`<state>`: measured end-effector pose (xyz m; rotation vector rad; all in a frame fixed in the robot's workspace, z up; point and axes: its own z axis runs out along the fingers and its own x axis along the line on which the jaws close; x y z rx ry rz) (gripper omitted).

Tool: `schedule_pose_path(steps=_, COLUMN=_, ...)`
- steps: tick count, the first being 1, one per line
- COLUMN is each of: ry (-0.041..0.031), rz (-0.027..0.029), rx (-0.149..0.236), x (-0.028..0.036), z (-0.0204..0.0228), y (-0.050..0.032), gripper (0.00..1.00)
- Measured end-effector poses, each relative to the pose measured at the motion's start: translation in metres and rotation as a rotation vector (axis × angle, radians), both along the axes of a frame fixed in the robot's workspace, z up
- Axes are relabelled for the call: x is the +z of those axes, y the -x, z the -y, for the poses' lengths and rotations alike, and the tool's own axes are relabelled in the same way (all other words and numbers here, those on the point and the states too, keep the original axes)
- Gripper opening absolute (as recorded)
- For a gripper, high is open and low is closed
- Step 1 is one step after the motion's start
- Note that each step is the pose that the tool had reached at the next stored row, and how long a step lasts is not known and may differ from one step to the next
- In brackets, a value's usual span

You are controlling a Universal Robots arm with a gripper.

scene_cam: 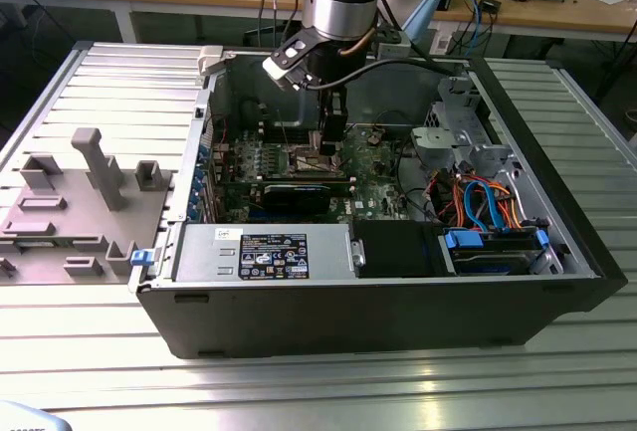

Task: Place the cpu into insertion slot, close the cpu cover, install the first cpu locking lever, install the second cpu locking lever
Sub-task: 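Place the cpu into insertion slot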

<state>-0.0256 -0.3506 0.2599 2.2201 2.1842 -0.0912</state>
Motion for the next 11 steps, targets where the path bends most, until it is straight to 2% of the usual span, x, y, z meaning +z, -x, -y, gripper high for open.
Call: schedule_pose_path(steps=11, ry=0.0001, rz=0.0000, rx=-0.017, x=-0.0002, z=0.0000, y=0.0000, gripper=0.55)
